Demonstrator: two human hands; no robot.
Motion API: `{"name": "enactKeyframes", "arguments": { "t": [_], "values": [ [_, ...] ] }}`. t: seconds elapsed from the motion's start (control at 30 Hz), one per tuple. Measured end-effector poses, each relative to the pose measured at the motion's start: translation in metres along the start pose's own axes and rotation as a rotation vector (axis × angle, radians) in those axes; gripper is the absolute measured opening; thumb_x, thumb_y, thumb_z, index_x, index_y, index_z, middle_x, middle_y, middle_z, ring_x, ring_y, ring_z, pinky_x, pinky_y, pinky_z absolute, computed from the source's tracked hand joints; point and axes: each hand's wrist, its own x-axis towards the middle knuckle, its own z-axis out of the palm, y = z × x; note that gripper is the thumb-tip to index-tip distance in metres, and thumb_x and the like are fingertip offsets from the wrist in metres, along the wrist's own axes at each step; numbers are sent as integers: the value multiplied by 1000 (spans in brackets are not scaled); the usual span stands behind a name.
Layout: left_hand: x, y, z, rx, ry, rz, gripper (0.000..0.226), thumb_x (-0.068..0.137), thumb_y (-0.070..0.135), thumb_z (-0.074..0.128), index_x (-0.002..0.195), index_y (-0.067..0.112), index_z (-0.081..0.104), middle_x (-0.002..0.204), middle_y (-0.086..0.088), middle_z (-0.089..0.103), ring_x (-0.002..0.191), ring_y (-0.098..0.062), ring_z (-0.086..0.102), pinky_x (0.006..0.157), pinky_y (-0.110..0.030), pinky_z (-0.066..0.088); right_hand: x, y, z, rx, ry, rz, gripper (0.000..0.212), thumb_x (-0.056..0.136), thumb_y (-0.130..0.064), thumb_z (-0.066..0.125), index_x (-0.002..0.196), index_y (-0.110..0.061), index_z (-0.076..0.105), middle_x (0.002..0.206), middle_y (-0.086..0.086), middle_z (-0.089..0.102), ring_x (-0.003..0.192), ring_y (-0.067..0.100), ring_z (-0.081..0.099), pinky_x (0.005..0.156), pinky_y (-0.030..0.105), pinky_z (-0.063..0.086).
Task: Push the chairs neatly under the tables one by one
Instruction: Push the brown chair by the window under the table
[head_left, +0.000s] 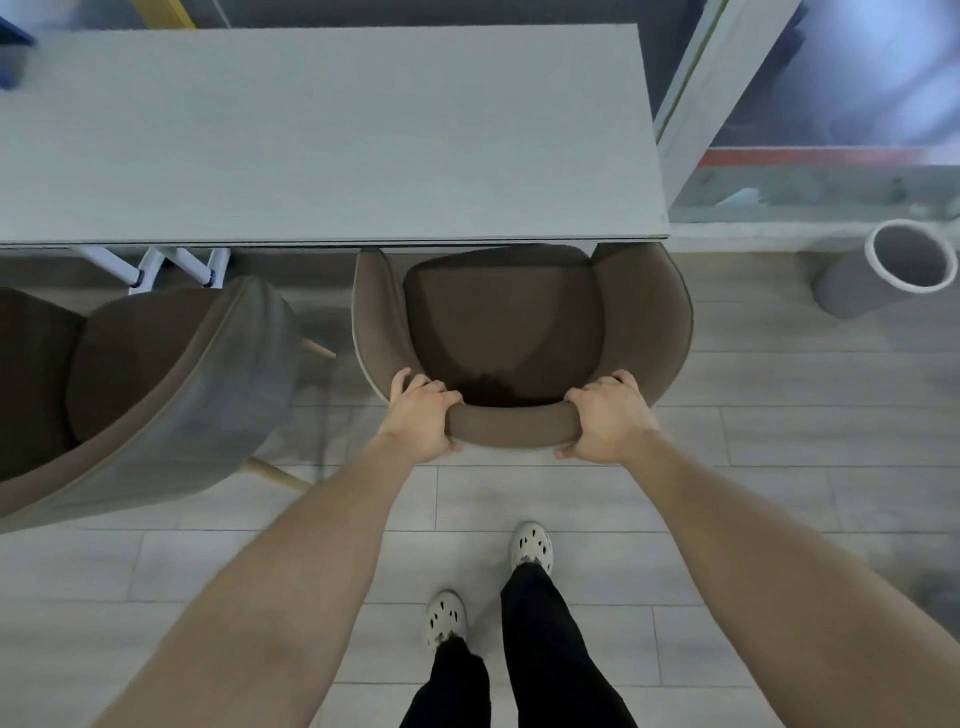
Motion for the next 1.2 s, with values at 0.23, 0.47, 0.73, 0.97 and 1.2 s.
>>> {"name": "enactKeyframes", "arguments": {
  "t": [0.23,0.47,0.73,0.97,1.2],
  "values": [
    [-56,-13,24,39,-15,40,76,60,79,83,126,43,71,115,10,69,124,-23,54,128,-54,14,-47,-53,29,36,-21,48,88,59,-96,62,122,-35,69,110,-8,71,118,23,63,119,49,30],
    [-106,-21,42,47,-37,61,75,65,72,86,132,42,70,121,9,68,128,-24,53,129,-53,13,-89,-96,51,52,-37,70,93,63,-95,63,132,-33,67,115,-7,71,123,24,61,123,53,27],
    [-145,-23,52,24,-42,65,67,71,63,85,133,43,69,122,10,66,129,-24,51,129,-49,10,-112,-118,62,61,-25,53,91,61,-93,65,129,-33,68,119,-5,72,126,25,59,127,55,19],
    [-133,-31,46,32,-30,74,67,68,68,86,128,45,69,119,11,64,128,-24,50,128,-52,10,-100,-114,61,48,-14,45,90,61,-94,63,129,-35,67,116,-7,70,121,24,60,123,54,28],
    [-134,-31,45,36,-3,79,61,70,62,85,126,43,71,116,9,65,125,-27,52,128,-53,10,-99,-117,62,38,39,69,87,56,-96,58,118,-37,71,103,-11,72,110,20,65,117,45,33]
  ]
}}
